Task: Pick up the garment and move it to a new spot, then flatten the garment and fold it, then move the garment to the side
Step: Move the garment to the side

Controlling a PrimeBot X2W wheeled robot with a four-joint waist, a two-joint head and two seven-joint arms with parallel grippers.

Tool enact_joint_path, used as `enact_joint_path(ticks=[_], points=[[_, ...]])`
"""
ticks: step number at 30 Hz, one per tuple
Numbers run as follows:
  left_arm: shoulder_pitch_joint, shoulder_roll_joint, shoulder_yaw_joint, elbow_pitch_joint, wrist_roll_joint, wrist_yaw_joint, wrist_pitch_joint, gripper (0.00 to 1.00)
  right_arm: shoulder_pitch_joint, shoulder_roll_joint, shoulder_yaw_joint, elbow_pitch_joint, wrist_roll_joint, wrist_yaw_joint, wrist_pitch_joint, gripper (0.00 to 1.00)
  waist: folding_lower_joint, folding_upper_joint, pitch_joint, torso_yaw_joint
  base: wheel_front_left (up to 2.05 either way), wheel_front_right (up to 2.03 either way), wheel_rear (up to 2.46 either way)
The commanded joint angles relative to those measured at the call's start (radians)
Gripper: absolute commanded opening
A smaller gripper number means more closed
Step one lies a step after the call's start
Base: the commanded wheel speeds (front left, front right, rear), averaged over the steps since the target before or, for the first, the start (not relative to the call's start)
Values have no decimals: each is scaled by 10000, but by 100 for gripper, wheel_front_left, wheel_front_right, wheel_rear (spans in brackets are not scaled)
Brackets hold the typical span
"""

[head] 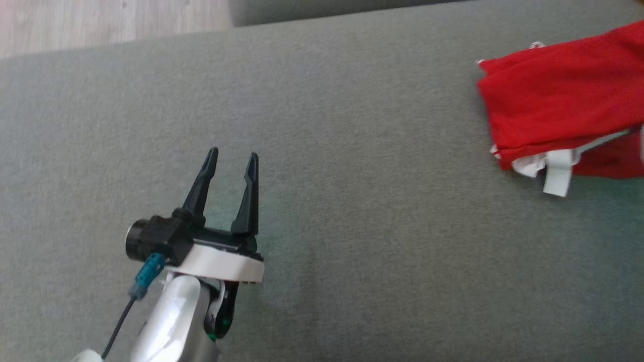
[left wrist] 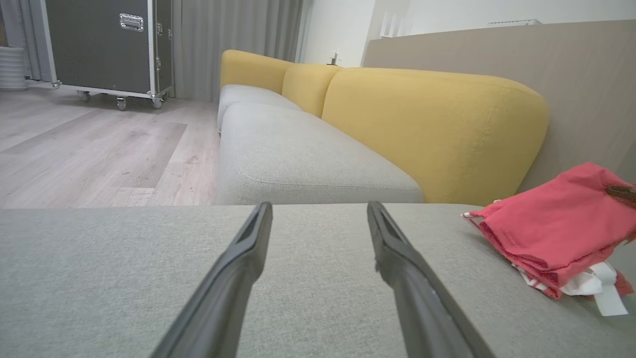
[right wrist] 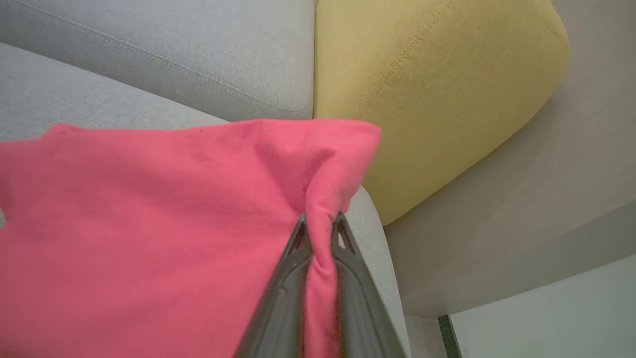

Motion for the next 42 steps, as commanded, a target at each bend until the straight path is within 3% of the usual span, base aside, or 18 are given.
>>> enact_joint_path(ticks=[1, 8, 9, 10, 14, 18, 27, 36, 42], points=[[-380, 45, 286, -230, 18, -27, -93, 100, -287, -358, -155, -83, -141, 33, 3, 0, -2, 0, 227, 204, 0, 0, 0], [-595, 45, 414, -151, 128, -111, -93, 100, -399, -575, -1395, 653, -887, 33, 245, 0, -2, 0, 582, 541, 0, 0, 0], [-617, 45, 440, -146, 136, -119, -93, 100, -398, -599, -1620, 752, -1024, 33, 305, 46, -2, 0, 605, 571, 0, 0, 0], [-629, 45, 467, -137, 138, -126, -93, 100, -389, -554, -1892, 881, -1073, 33, 401, 100, -2, 0, 608, 593, 0, 0, 0], [-541, 45, 657, -90, -60, -144, -93, 100, -290, -182, -2999, 1082, -1063, 33, 127, 100, -2, 0, 330, 608, 0, 0, 0], [-403, 45, 831, 15, -36, -150, -93, 100, -172, 176, -3344, 1031, -1305, 33, -259, 100, -2, 0, -42, 540, 0, 0, 0], [281, 45, 1471, -7, 6, -135, -93, 100, 19, 2194, -3589, 252, -925, 33, -1334, 100, -2, 0, -1449, 277, 0, 0, 0], [1023, 45, 1920, -333, -54, 9, -93, 100, 1354, 4007, -3127, -2192, 1210, 33, -1546, 100, -2, 0, -2308, 277, 0, 0, 0], [1314, 45, 2049, -382, -119, 61, -93, 100, 3051, 4705, -3025, -3994, 2258, 33, -1553, 100, -2, 0, -2506, 424, 0, 0, 0]])
